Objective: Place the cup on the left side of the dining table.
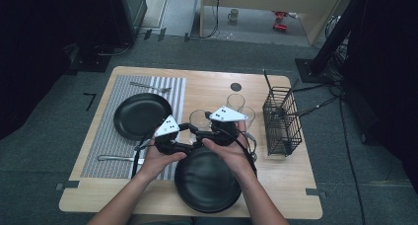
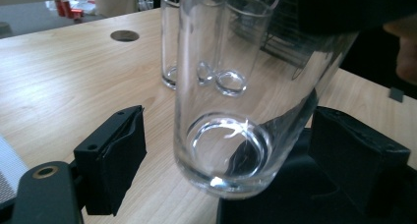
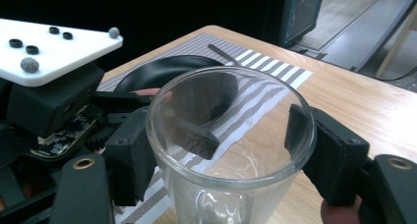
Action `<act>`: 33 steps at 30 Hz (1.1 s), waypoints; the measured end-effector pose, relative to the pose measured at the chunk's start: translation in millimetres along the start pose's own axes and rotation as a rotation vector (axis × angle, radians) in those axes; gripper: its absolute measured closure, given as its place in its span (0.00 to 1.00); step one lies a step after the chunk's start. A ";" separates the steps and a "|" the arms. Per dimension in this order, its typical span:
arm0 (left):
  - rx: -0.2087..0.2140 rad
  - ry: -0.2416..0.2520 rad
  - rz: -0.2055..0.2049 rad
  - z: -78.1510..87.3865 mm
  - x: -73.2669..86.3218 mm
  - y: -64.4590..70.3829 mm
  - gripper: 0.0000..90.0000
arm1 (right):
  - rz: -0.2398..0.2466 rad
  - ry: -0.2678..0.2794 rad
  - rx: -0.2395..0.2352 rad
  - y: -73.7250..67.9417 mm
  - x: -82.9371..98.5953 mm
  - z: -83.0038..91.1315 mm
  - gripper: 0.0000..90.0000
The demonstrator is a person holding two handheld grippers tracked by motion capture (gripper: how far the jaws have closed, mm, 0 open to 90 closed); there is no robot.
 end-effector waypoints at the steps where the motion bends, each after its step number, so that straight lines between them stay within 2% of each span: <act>1: 0.012 0.012 -0.004 -0.5 -0.8 1.1 0.20 | 0.001 -0.002 -0.004 -0.8 0.3 0.0 0.33; 7: 0.050 0.047 -0.017 0.7 -2.9 1.8 0.31 | 0.011 -0.001 -0.036 -4.4 2.3 0.1 0.33; 9: 0.045 0.062 -0.044 1.2 -2.8 2.9 0.32 | 0.014 0.002 -0.039 -5.4 2.4 0.5 0.33; 13: 0.058 0.073 -0.050 1.2 -2.5 2.9 0.34 | 0.020 0.007 -0.046 -5.6 2.2 1.1 0.33; 18: 0.049 0.079 -0.094 1.4 -2.0 5.3 0.35 | 0.032 0.014 -0.051 -5.8 2.8 2.3 0.33; 20: 0.054 0.086 -0.094 1.2 -2.1 5.2 0.35 | 0.035 0.020 -0.053 -5.5 2.4 3.7 0.33; 23: 0.092 0.086 -0.068 0.0 -2.4 2.9 0.34 | 0.030 0.017 -0.055 -5.4 2.6 3.5 0.33; 25: 0.097 0.087 -0.065 0.2 -2.2 2.5 0.34 | 0.028 0.015 -0.064 -5.4 3.1 3.2 0.33; 29: 0.096 0.093 -0.075 1.9 -2.7 2.6 0.34 | 0.018 0.017 -0.086 -5.2 4.1 2.9 0.33; 33: 0.098 0.096 -0.091 2.4 -2.8 3.7 0.34 | 0.039 0.015 -0.106 -6.7 5.2 1.9 0.33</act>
Point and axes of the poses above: each handheld gripper's, and its own axes: z roughly backward along the jaws, x roughly out of its underside, y roughly to its right, the point moved 1 cm from there along -z, roughly forward along the jaws, and after that the axes turned 5 degrees about -y, right-handed, at the moved point
